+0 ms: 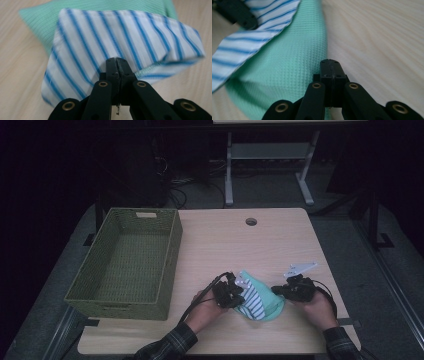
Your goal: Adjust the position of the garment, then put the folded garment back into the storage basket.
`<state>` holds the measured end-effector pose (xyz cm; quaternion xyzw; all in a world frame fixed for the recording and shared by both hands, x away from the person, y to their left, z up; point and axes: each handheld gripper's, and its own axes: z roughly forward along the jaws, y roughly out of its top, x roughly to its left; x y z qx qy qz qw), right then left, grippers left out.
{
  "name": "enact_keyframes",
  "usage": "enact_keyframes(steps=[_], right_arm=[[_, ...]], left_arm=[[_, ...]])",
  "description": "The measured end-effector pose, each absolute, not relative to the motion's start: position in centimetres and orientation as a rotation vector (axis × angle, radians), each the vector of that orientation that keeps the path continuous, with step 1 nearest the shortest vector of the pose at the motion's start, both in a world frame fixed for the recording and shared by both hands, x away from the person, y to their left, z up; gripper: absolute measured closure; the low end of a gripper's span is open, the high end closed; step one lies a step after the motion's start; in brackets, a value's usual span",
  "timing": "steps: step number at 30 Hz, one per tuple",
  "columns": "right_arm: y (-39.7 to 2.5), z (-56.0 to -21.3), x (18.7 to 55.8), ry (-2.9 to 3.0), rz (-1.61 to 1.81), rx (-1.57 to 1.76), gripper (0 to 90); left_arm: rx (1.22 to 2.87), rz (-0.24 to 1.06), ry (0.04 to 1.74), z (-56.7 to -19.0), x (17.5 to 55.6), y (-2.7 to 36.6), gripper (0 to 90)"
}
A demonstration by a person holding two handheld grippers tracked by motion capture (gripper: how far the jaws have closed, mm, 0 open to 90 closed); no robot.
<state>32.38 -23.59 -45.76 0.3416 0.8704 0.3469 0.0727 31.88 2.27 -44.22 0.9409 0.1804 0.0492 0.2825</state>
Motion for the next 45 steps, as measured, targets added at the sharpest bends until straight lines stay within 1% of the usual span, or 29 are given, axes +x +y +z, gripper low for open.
enact_keyframes(steps=[9, 14, 18, 21, 25, 26, 27, 29, 32, 36, 39, 40, 42, 45], right_arm=[[-22.1, -45.8, 30.5, 2.675, 1.065, 0.958, 89.8], [-21.4, -45.9, 29.7, 2.698, 1.091, 0.920, 89.8], [-21.4, -45.8, 29.8, 2.687, 1.112, 0.927, 89.8], [-21.9, -45.9, 30.0, 2.652, 1.122, 0.949, 89.0], [-22.7, -46.2, 30.7, 2.589, 1.114, 0.999, 74.9], [-22.9, -46.4, 30.9, 2.570, 1.110, 1.010, 68.7], [-23.1, -46.5, 31.1, 2.551, 1.107, 1.022, 66.3], [-23.5, -46.5, 31.3, 2.517, 1.090, 1.044, 55.9], [-24.1, -46.8, 31.6, 2.468, 1.093, 1.063, 42.7], [-24.7, -47.4, 32.2, 2.432, 1.074, 1.114, 29.8], [-25.0, -47.6, 32.6, 2.410, 1.061, 1.133, 24.3], [-25.1, -47.7, 32.6, 2.408, 1.057, 1.146, 24.2], [-25.1, -47.8, 32.7, 2.405, 1.052, 1.148, 23.2], [-25.1, -47.9, 32.7, 2.404, 1.046, 1.139, 22.5]], left_arm=[[2.511, 0.190, 0.554, -44.2, 33.3, 3.9, 88.7], [2.521, 0.225, 0.546, -44.2, 33.4, 3.9, 88.7], [2.506, 0.200, 0.551, -44.0, 33.5, 4.2, 88.4], [2.470, 0.171, 0.554, -43.5, 33.6, 4.6, 86.3], [2.437, 0.132, 0.560, -42.8, 33.6, 5.3, 78.3], [2.433, 0.131, 0.562, -42.7, 33.5, 5.4, 75.1], [2.432, 0.129, 0.557, -42.6, 33.4, 5.5, 72.0], [2.432, 0.114, 0.547, -42.5, 33.3, 5.8, 65.0], [2.432, 0.084, 0.537, -42.5, 33.1, 5.9, 54.8], [2.446, 0.056, 0.508, -42.5, 32.9, 5.8, 44.8], [2.438, 0.047, 0.512, -42.8, 32.9, 5.6, 36.6], [2.460, 0.045, 0.493, -42.9, 33.0, 5.6, 33.2], [2.461, 0.034, 0.505, -43.3, 33.0, 5.3, 27.3], [2.488, 0.032, 0.499, -43.9, 33.0, 5.1, 21.7]])
